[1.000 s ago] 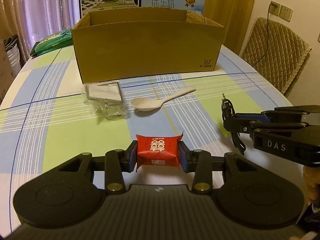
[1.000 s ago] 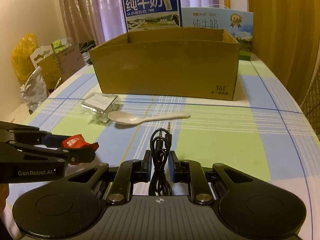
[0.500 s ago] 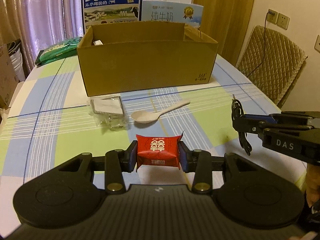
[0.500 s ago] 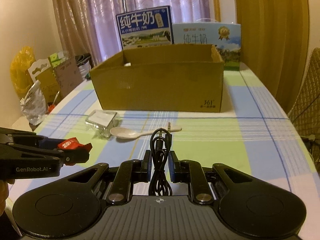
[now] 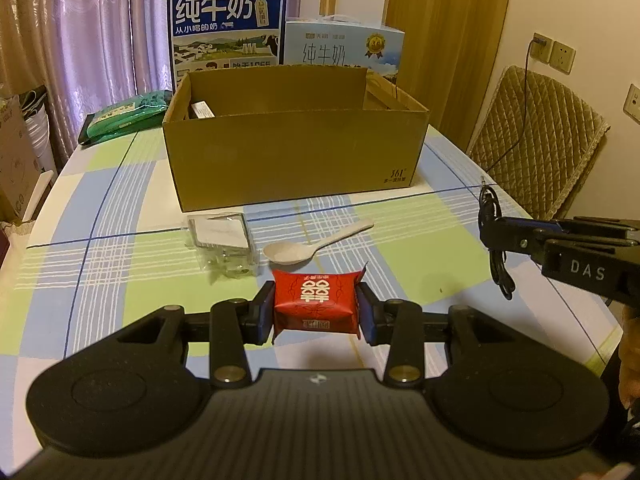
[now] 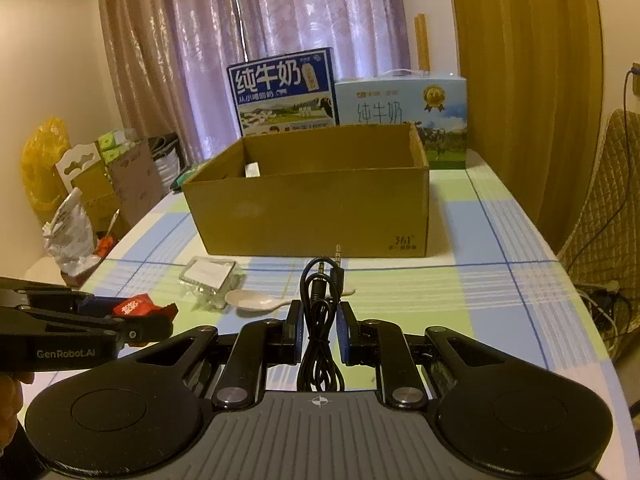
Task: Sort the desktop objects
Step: 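Carry the red candy and black cable over the cardboard box with both tools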
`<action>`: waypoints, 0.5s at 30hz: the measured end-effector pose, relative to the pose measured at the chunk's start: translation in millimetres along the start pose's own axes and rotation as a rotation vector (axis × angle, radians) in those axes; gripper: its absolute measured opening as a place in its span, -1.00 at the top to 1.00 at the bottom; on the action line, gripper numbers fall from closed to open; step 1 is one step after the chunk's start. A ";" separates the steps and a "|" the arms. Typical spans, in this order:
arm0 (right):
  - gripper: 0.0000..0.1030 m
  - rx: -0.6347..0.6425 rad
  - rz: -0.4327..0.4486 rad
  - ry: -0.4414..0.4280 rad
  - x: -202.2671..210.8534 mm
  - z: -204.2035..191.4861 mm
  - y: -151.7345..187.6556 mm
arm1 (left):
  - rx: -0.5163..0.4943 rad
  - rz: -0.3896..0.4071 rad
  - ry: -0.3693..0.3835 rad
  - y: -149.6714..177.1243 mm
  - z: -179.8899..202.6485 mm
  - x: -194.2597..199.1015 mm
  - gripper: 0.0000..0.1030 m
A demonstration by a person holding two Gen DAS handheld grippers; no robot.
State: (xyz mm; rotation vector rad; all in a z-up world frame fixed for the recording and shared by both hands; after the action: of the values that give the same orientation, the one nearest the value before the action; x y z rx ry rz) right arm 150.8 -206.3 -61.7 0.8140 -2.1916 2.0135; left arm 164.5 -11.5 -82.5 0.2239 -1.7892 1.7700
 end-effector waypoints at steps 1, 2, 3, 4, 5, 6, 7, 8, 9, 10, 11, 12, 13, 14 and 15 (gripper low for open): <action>0.74 -0.001 0.001 0.001 -0.4 0.7 -1.2 | 0.000 0.001 0.001 -1.2 -0.5 -0.3 0.30; 0.74 -0.001 0.003 0.002 -1.1 1.3 -2.8 | 0.000 0.004 0.001 -2.9 -1.5 -0.6 0.30; 0.74 -0.001 0.006 0.003 -1.8 1.9 -4.8 | 0.000 0.007 0.000 -5.2 -2.7 -1.0 0.30; 0.74 -0.002 0.009 0.003 -2.8 2.8 -7.2 | 0.000 0.010 -0.001 -7.7 -4.2 -1.9 0.30; 0.74 -0.002 0.013 0.003 -4.0 4.0 -9.9 | 0.001 0.013 -0.001 -11.1 -5.9 -3.0 0.30; 0.74 -0.001 0.017 0.004 -5.0 5.1 -12.7 | 0.000 0.017 -0.001 -14.5 -7.6 -3.8 0.30; 0.74 -0.001 0.023 0.005 -6.3 6.2 -16.1 | -0.002 0.023 -0.003 -19.0 -9.6 -5.2 0.30; 0.74 -0.002 0.029 0.005 -8.4 7.5 -19.9 | -0.004 0.029 -0.003 -23.5 -11.4 -6.6 0.30; 0.74 -0.004 0.035 0.005 -10.9 8.9 -23.9 | -0.007 0.036 -0.004 -28.8 -13.1 -8.2 0.30; 0.74 -0.006 0.041 0.005 -13.4 10.0 -28.3 | -0.010 0.042 -0.005 -33.5 -14.2 -10.2 0.30; 0.74 -0.007 0.049 0.005 -16.0 11.1 -33.0 | -0.013 0.049 -0.005 -39.2 -15.8 -12.0 0.30; 0.74 -0.007 0.055 0.003 -18.3 11.6 -37.3 | -0.015 0.055 -0.005 -44.3 -17.4 -13.8 0.30; 0.74 -0.005 0.062 0.001 -20.8 12.3 -41.8 | -0.016 0.061 -0.004 -49.5 -18.9 -16.1 0.30; 0.74 -0.001 0.069 -0.002 -23.6 12.8 -46.9 | -0.019 0.066 -0.003 -55.4 -20.5 -18.6 0.30; 0.74 0.004 0.075 -0.004 -26.6 13.3 -52.1 | -0.022 0.072 -0.002 -60.5 -21.9 -20.8 0.30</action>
State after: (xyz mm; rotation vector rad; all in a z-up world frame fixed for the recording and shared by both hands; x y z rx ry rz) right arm 199.1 -210.4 -26.4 0.7478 -2.2544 2.0514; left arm 218.9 -2.3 -43.5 0.1540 -1.8387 1.7989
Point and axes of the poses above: each gripper's, at about its wrist camera, not at the fingertips, and x roughly against the way its jaws point, z to its right, y to its underside, the point moved 1 cm from there along -x, roughly the way its jaws point, and after that the axes turned 11 degrees about z, right-handed, at the moved point
